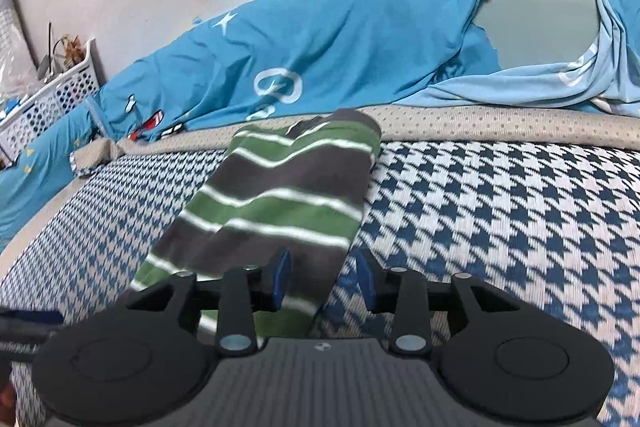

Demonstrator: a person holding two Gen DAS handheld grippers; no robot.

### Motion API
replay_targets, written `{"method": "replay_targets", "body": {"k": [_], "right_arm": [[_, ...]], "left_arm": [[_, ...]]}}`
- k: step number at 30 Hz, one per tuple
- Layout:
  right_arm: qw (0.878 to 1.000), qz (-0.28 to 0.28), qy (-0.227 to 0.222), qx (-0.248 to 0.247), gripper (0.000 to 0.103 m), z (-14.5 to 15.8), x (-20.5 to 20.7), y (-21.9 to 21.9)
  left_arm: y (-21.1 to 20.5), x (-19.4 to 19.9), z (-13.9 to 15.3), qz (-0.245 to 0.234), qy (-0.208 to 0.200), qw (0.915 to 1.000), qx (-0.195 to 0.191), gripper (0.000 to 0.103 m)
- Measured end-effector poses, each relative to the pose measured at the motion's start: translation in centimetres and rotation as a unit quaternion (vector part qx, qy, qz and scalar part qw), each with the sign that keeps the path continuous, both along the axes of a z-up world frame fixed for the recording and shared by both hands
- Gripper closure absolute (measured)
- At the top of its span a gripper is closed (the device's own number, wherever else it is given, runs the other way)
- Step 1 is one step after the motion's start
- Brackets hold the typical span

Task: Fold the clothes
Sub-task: 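Close the right gripper on the end of the striped strip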

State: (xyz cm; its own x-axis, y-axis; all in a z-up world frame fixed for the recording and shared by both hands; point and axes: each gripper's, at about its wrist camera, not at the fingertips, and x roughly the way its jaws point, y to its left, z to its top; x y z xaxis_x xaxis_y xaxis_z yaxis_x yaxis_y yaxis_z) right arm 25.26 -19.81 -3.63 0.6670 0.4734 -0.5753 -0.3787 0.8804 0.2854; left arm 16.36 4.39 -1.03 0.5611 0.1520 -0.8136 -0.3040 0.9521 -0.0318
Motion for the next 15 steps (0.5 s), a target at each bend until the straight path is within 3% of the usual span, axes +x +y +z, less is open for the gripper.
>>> {"method": "replay_targets", "body": {"k": [9,15], "right_arm": [[0.999,-0.029,0.008,0.042,0.063,-0.9,3.2,-1.5],[0.997,-0.016,0.015,0.068,0.062,-1.5,4.8,-1.3]], "left_arm": [[-1.0,-0.1,-0.3,-0.016,0.008,0.9998,-0.006,0.000],[-0.9,-0.1,-0.2,-0.017,0.008,0.9998,-0.009,0.000]]}}
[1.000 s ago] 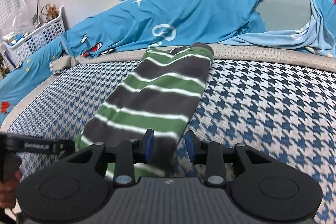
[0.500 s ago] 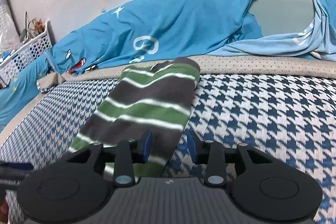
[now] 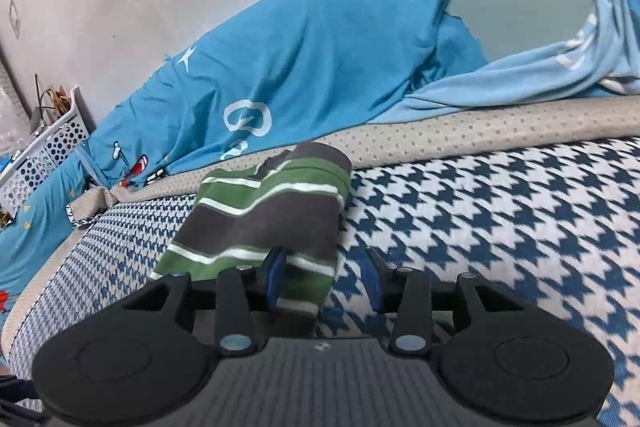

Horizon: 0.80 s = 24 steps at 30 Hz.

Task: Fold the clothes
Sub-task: 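Close the right gripper on the end of the striped strip, then lift the held strip end and fold it over toward the other end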

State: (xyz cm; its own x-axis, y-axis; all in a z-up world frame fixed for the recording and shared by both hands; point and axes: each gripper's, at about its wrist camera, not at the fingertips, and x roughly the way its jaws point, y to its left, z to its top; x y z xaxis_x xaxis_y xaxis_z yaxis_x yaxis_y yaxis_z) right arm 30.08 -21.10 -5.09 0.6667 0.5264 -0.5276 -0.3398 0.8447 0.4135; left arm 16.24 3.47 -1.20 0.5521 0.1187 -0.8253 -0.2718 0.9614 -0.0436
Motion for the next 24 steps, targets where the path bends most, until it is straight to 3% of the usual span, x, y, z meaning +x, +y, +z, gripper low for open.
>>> {"method": "replay_targets", "body": {"k": [12,15,17,24], "right_arm": [[0.999,0.021,-0.016,0.045,0.063,-1.5,2.7,2.0],[0.998,0.019,-0.011,0.065,0.073,-2.0,3.1,1.9],[0.998,0.017,-0.010,0.066,0.088,-2.0,3.1,2.0],[0.999,-0.011,-0.034,0.040,0.092,0.0,1.8,2.5]], "left_arm": [[-0.2,-0.1,-0.4,-0.005,0.008,0.9999,0.004,0.000],[-0.4,-0.1,-0.6,-0.008,0.012,0.9999,0.006,0.000],[-0.6,0.0,-0.9,-0.010,0.016,0.9998,0.008,0.000],[-1.8,0.2,-0.7,-0.024,0.009,0.9995,0.018,0.000]]}}
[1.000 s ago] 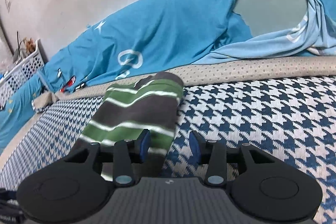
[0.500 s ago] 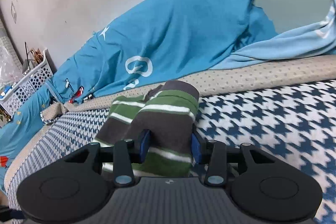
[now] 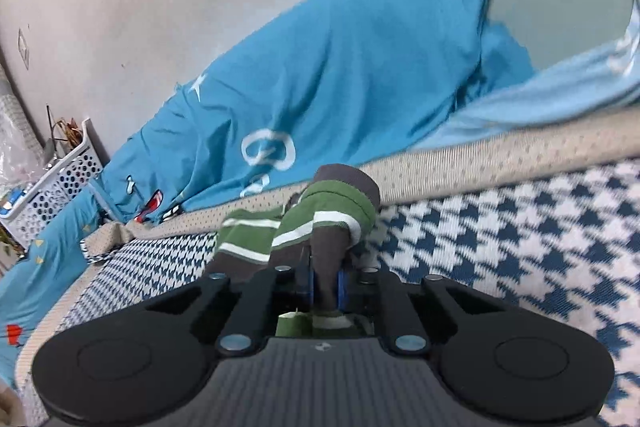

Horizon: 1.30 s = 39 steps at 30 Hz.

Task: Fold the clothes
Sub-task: 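Lift the held strip end and fold it over toward the other end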

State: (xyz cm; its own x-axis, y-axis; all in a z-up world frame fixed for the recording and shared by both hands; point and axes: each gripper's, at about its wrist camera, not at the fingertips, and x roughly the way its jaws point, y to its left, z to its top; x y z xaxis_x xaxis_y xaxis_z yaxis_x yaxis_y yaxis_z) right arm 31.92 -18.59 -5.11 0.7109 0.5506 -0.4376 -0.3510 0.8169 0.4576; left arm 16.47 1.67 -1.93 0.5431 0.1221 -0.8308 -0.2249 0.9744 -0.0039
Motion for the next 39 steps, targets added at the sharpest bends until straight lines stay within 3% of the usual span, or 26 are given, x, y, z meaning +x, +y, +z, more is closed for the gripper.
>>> {"method": "replay_targets", "body": {"k": [5,10,22,30,36,39], "right_arm": [[0.999,-0.041,-0.027,-0.024,0.092,2.2,-1.6,-0.9],[0.993,-0.112,-0.028,-0.041,0.092,3.6,-3.0,-4.7],[0.956,-0.276,-0.014,-0.103,0.092,5.2,-8.4,-15.7],[0.926,-0.336,-0.003,-0.173,0.092,6.1,-12.5,-20.9],[0.920,-0.343,0.042,-0.187,0.092,4.9,-14.4,-23.7],[0.918,-0.343,0.058,-0.188,0.090,4.6,-15.5,-24.5]], "left_arm": [[-0.8,0.0,0.1,-0.020,-0.004,0.9998,0.005,0.000],[-1.5,0.0,0.1,-0.039,-0.008,0.9992,-0.004,0.000],[-3.4,-0.7,0.3,-0.082,-0.026,0.9963,0.002,0.000],[-3.7,-3.1,0.7,-0.117,-0.055,0.9903,0.050,0.000],[-2.8,-6.0,0.9,-0.130,-0.052,0.9902,0.005,0.000],[-2.6,-7.2,1.2,-0.125,-0.057,0.9906,0.004,0.000]]}}
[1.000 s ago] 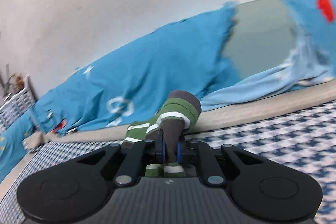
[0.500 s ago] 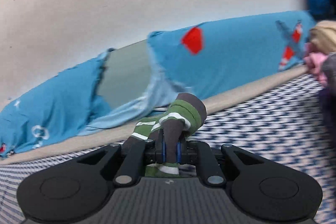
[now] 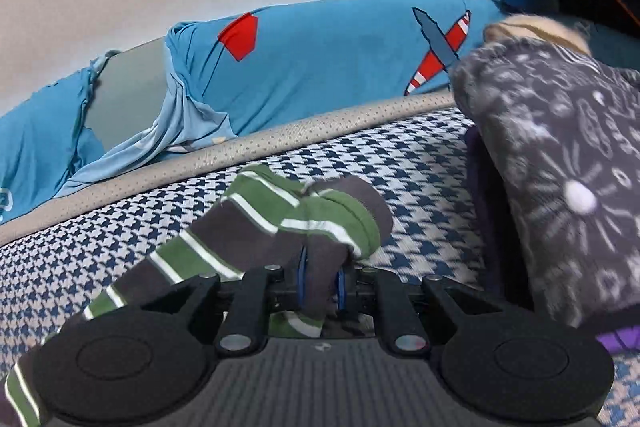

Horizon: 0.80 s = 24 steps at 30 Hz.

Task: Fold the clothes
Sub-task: 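Lift the held strip end and fold it over toward the other end, then lay the folded end down and open the right gripper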

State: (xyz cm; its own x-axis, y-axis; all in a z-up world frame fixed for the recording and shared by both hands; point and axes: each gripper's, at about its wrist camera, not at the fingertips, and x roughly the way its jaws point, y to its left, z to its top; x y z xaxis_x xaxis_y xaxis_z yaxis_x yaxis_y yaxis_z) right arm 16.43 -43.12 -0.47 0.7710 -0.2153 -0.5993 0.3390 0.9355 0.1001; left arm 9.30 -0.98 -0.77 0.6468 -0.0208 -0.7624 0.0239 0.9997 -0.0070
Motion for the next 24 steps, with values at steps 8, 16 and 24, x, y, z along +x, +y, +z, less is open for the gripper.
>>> {"method": "replay_targets", "body": {"k": [8,16,24], "right_arm": [[1.000,0.023,-0.008,-0.004,0.080,1.4,-4.4,0.1],[0.993,0.113,-0.028,0.022,0.080,1.6,-8.2,3.6],[0.969,0.245,-0.021,0.021,0.080,0.5,-8.9,8.0]], "left_arm": [[1.1,-1.3,0.0,0.020,0.000,0.9993,-0.033,0.000],[1.3,-3.0,-0.3,0.028,0.004,0.9980,-0.057,0.000],[-0.6,-4.3,-1.3,0.004,0.016,0.9978,-0.064,0.000]]}}
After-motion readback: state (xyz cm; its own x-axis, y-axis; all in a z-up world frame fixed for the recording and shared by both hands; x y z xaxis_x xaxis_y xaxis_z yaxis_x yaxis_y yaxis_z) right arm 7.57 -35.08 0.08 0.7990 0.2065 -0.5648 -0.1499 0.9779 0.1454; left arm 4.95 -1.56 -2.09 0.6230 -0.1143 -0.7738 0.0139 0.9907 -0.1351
